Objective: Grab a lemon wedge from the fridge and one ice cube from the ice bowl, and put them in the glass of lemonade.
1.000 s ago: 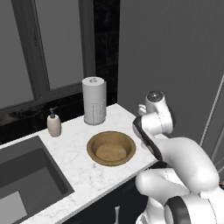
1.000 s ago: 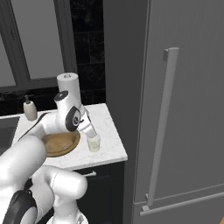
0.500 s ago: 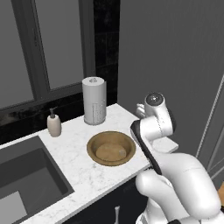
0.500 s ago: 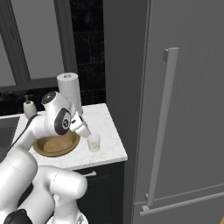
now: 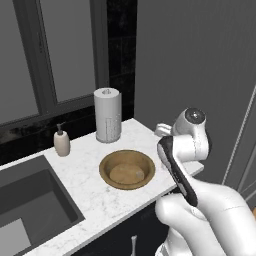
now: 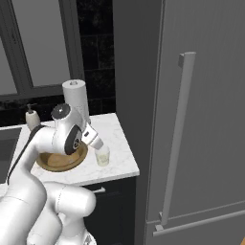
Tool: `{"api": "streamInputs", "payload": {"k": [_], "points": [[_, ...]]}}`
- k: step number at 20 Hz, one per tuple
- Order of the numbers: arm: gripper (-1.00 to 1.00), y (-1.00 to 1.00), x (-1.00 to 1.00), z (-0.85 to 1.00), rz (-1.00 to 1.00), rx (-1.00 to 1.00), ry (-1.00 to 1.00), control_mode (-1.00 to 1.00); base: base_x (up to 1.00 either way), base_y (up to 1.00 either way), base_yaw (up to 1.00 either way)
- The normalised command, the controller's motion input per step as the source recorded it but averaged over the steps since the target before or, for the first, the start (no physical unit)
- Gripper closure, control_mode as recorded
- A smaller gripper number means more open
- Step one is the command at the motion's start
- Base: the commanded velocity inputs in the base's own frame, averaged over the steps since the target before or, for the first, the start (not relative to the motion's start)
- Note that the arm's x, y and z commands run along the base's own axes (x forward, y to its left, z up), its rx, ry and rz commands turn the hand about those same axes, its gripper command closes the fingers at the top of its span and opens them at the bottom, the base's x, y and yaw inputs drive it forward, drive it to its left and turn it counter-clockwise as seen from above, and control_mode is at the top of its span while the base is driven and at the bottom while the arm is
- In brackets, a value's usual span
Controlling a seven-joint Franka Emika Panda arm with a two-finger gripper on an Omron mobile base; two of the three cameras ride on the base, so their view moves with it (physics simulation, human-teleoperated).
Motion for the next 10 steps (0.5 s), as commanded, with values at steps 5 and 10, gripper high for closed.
{"api": "streamInputs", "payload": {"k": [5, 10], "points": [[-1.0, 0.51, -0.25, 0.06, 0.5, -0.11, 0.0, -1.0, 0.0, 0.0, 0.0], [-1.0, 0.15, -0.94, 0.19, 0.27, -0.16, -0.05, -1.0, 0.0, 0.0, 0.0]]}}
